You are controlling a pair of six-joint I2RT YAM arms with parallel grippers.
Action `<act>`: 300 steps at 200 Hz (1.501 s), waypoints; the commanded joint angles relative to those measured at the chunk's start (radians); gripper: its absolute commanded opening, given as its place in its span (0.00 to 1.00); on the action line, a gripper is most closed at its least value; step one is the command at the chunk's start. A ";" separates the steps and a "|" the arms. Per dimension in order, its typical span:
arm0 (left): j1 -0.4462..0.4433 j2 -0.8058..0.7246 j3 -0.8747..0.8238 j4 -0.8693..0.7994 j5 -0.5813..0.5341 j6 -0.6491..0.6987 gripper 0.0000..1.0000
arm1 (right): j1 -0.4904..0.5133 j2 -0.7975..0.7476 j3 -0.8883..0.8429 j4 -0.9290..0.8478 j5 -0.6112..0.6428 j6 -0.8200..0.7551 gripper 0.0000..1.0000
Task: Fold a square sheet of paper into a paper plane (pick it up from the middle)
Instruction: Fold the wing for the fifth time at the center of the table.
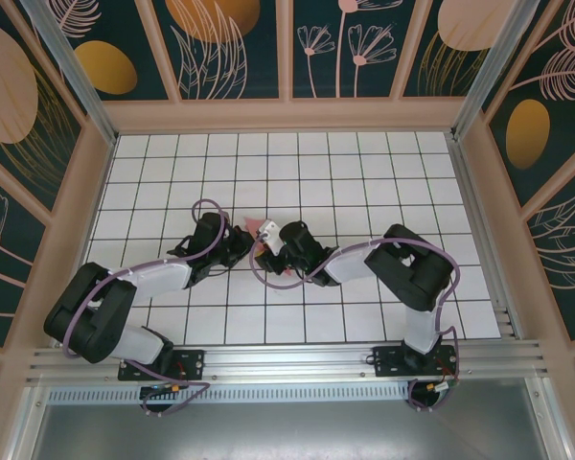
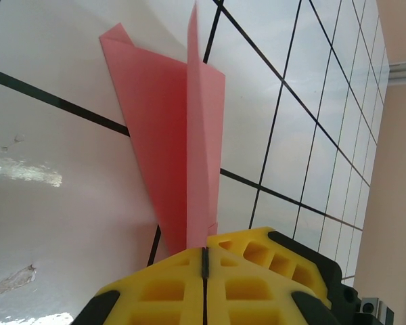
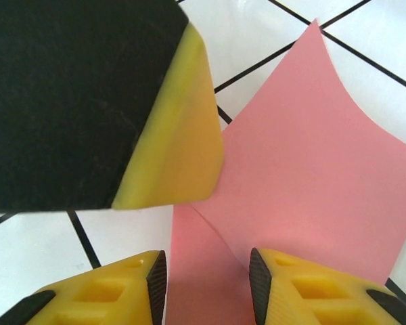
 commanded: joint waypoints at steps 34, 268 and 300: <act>-0.008 -0.021 0.027 -0.021 -0.005 -0.008 0.07 | 0.016 0.028 -0.005 0.033 0.041 -0.005 0.25; -0.006 -0.209 -0.112 -0.070 -0.248 0.080 0.64 | -0.128 0.171 0.263 -0.232 -0.531 0.586 0.00; -0.006 -0.217 -0.125 -0.078 -0.277 0.088 0.61 | -0.136 0.191 0.290 -0.240 -0.577 0.630 0.00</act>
